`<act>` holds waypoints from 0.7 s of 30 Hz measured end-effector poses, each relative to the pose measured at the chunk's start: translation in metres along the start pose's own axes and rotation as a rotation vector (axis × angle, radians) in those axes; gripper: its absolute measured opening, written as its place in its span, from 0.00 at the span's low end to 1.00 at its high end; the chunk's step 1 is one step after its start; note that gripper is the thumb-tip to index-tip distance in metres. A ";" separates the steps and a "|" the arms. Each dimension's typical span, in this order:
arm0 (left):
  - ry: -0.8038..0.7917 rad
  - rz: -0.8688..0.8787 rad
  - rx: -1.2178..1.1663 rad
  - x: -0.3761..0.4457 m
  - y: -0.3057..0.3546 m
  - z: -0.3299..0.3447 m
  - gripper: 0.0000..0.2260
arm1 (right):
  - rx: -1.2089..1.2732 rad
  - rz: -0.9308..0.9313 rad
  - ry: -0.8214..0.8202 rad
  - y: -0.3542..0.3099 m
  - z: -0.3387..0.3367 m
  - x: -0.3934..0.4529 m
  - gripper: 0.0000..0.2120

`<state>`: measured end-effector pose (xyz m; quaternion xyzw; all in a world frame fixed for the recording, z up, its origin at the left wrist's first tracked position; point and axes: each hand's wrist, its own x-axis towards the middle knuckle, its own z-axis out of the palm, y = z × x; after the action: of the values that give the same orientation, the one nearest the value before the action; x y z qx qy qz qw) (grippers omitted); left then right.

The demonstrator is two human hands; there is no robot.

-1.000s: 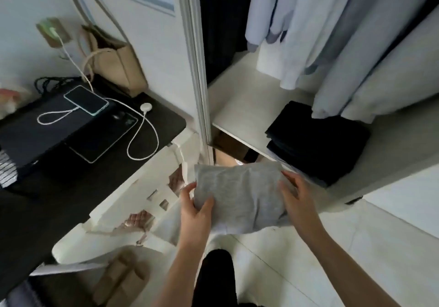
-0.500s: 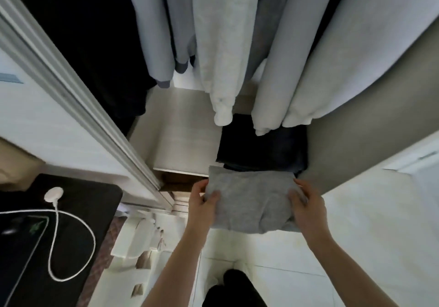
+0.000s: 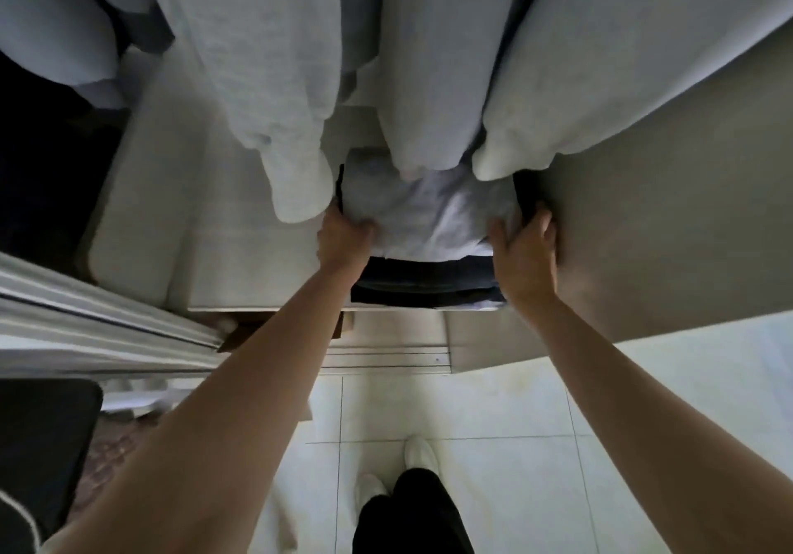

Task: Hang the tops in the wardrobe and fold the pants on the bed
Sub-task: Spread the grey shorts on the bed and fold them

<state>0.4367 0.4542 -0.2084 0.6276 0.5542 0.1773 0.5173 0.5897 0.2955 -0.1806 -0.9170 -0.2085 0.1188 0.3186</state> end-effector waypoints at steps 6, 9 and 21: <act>-0.168 0.238 0.040 -0.013 -0.022 -0.017 0.46 | -0.533 -0.570 -0.008 0.016 0.001 -0.029 0.39; -0.104 0.475 0.508 -0.016 -0.027 -0.019 0.49 | -0.673 -0.530 -0.028 0.006 0.006 -0.020 0.39; 0.202 1.066 1.082 -0.034 -0.036 -0.026 0.26 | -0.645 -0.541 0.026 0.027 -0.010 -0.016 0.34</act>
<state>0.3873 0.4308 -0.2165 0.9567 0.2304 0.1633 -0.0706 0.5876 0.2632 -0.1886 -0.8833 -0.4643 -0.0523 0.0378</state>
